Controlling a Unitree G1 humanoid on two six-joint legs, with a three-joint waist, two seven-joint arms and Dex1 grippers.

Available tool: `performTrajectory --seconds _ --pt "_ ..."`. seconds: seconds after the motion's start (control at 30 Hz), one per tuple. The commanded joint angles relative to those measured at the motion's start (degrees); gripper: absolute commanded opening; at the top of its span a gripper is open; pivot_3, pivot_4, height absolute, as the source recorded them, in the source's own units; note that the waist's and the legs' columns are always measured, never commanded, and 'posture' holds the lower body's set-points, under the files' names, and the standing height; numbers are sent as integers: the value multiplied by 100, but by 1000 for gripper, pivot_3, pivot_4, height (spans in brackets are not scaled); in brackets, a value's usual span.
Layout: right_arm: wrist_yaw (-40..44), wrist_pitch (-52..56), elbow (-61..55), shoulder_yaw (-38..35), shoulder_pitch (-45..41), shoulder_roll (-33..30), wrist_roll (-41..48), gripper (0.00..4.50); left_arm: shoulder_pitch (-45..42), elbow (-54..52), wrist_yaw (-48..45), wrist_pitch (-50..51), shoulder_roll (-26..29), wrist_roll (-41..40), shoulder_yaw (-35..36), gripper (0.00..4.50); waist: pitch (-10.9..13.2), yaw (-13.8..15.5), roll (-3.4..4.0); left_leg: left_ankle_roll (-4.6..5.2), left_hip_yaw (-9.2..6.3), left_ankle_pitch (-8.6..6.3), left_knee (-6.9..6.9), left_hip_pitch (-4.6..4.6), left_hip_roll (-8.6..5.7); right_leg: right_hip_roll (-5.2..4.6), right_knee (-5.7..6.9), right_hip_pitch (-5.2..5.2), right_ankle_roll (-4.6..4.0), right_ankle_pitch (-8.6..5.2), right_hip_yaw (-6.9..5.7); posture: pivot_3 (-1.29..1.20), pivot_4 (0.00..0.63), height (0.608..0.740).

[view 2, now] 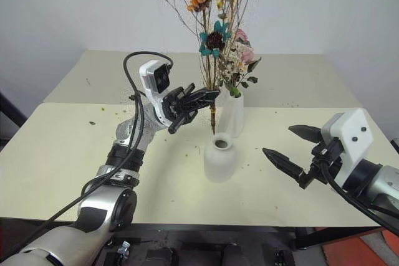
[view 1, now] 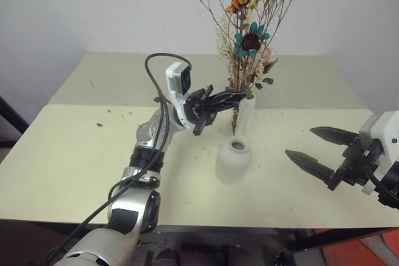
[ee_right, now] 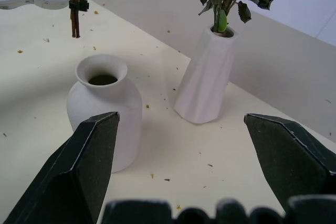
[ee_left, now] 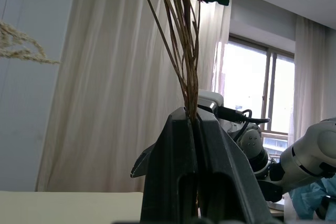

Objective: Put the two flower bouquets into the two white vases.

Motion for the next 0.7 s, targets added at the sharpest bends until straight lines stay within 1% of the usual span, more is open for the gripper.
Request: performTrajectory --seconds 0.03,0.3,0.6,0.7 --pt "-51 -204 -122 -198 -35 -58 -4 4500 37 145 -149 -400 -95 242 -133 32 0 5 0 0 0 0 0 0 0 0 0 0 0 0 0 0 150 740" --pt "-57 -95 -204 -364 52 -104 254 4500 65 675 -405 -824 -209 498 -182 32 0 2 0 0 0 0 0 0 0 0 0 1 0 0 0 0 150 740" --pt "-134 -104 -290 -477 162 -186 474 4500 -1 1274 -381 -1496 -363 761 -124 32 0 7 0 0 -1 0 0 -2 0 0 -2 1 0 0 0 0 150 740" --pt "-163 -123 -307 -501 197 -205 503 4500 60 1307 -408 -1626 -423 784 -122 32 0 6 -1 0 -1 0 0 -2 0 0 -2 1 0 0 0 0 150 740"
